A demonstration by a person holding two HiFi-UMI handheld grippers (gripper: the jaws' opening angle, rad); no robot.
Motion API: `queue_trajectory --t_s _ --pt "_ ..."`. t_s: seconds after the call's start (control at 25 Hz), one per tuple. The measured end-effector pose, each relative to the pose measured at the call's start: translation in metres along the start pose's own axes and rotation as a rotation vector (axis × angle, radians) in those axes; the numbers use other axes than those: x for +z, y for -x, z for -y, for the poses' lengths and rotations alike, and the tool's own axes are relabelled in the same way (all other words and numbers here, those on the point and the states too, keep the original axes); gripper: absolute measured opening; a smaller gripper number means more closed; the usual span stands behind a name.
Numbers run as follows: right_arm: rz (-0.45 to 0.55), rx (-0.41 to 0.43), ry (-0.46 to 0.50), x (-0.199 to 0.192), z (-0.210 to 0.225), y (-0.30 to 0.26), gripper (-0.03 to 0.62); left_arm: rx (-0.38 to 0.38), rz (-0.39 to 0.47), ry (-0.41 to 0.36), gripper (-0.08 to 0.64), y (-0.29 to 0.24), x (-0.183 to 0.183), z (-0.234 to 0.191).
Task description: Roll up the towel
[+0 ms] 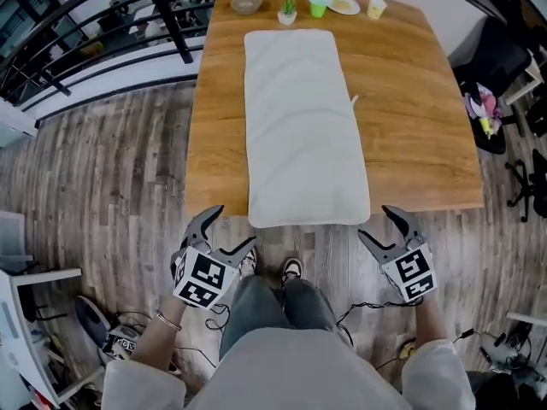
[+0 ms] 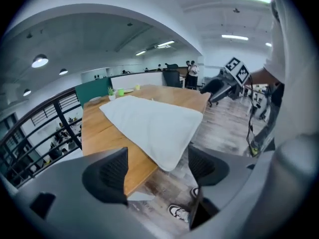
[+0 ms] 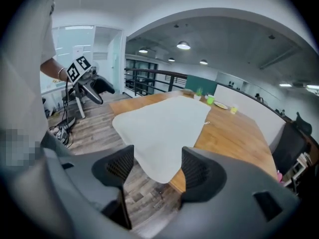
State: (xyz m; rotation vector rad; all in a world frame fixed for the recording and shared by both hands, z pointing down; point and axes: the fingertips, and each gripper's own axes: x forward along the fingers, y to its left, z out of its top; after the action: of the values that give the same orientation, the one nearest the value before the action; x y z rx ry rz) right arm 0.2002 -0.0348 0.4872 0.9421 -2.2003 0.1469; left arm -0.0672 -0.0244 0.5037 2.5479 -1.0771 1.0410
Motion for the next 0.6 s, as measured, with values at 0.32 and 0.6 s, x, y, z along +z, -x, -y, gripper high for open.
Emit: queue_trajectory --t_s 0.32,0.6 --pt "-0.126 0.051 0.265 -0.037 -0.012 -0.021 0.278 0.062 -0.053 -0.402 0.372 -0.020 -0.028 0.018" --pt "-0.200 0.032 0.459 -0.062 -0.007 -0.041 0.245 0.124 -0.023 -0.634 0.358 -0.043 -0.035 0.026"
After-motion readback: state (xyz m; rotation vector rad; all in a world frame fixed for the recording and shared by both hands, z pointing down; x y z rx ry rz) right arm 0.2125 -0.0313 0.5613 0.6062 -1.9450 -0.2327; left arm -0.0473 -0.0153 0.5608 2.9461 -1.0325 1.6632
